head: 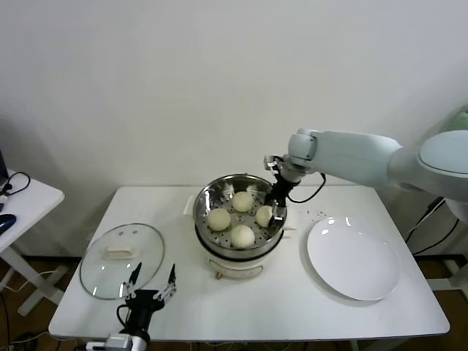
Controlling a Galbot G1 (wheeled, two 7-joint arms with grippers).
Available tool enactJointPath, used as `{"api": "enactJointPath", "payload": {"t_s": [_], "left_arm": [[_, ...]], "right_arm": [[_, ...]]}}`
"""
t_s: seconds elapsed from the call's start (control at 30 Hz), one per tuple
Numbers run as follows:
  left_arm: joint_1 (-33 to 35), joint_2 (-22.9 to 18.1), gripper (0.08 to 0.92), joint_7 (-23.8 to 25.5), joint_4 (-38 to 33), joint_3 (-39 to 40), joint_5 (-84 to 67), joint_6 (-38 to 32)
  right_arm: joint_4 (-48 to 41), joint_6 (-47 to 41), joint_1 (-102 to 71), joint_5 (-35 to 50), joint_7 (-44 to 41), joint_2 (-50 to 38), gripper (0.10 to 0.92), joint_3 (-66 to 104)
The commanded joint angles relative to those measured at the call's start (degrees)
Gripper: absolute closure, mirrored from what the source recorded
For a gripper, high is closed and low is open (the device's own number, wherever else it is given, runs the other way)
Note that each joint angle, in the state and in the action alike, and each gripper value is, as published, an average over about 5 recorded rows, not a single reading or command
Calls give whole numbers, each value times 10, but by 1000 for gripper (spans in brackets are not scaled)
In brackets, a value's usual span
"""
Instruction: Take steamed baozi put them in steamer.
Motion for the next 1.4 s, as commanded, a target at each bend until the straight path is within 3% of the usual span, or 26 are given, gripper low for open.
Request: {"api": "enactJointPath", "payload": {"t_s": [0.03, 0.2, 0.4, 0.87, 1.17, 1.4], "left_arm": [[0, -1, 177, 0, -1, 0, 0, 0], [-1, 0, 177, 0, -3, 0, 1, 2], [-3, 1, 177, -1, -3, -1, 6, 3], [-35, 13, 177, -24, -5, -20, -2, -17], [-39, 20, 177, 12, -5, -31, 7, -42], [-47, 13, 177, 28, -7, -32, 28, -35]], "right_arm": [[5, 1, 10, 4, -8, -3, 204, 4], [26, 7, 42, 16, -32, -15, 203, -4], [80, 5, 74, 45, -3, -70, 203, 23], [230, 6, 2, -55, 135, -321, 203, 226], [306, 32, -359, -149, 220, -465, 203, 630], [360, 68, -773, -197, 304, -416, 203, 1074]]}}
